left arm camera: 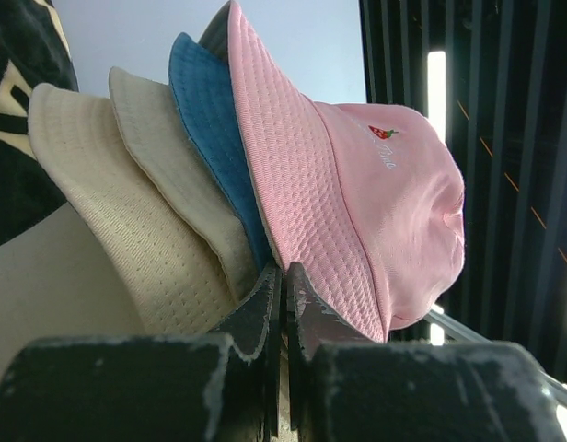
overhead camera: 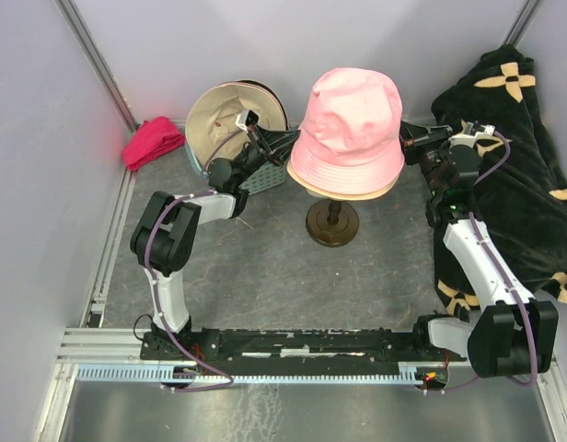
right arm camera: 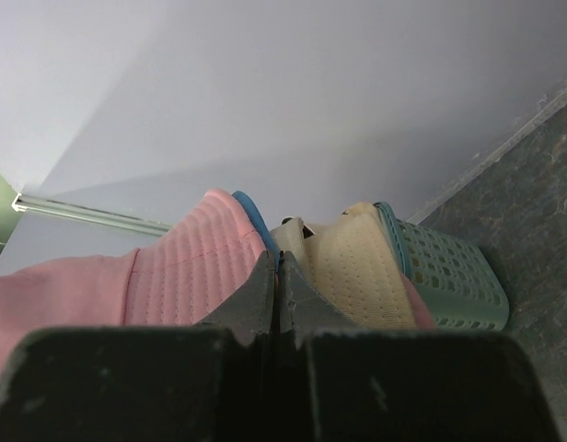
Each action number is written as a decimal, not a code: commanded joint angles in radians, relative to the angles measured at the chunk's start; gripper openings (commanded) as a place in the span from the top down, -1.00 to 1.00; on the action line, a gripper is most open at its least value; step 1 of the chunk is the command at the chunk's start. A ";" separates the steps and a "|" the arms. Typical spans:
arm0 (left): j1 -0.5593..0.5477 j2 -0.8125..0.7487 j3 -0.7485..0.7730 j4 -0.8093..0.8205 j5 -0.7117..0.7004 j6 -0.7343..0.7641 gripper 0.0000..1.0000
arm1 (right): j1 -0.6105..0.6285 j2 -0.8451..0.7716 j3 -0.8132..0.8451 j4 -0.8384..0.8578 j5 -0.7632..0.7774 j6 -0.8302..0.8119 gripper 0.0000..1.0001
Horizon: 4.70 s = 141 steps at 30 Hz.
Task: Stack the hats
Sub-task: Stack the hat on the hat, then pick up the hat from the bin.
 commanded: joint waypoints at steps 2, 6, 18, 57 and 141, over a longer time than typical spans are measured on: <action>-0.019 -0.002 -0.044 0.216 0.116 0.023 0.94 | -0.002 0.062 -0.017 -0.193 0.001 -0.078 0.97; -0.031 0.003 -0.039 0.216 0.113 0.023 0.94 | -0.003 0.082 -0.008 -0.189 0.005 -0.080 0.97; -0.055 -0.005 -0.058 0.216 0.113 0.032 0.94 | -0.003 0.128 0.021 -0.181 0.009 -0.093 0.96; 0.051 -0.108 -0.199 0.176 -0.028 0.065 0.10 | -0.073 -0.115 -0.080 -0.281 0.071 -0.152 0.22; 0.216 0.151 1.272 -2.226 -0.748 0.911 -0.09 | -0.057 0.135 0.337 -0.460 0.239 -0.482 0.03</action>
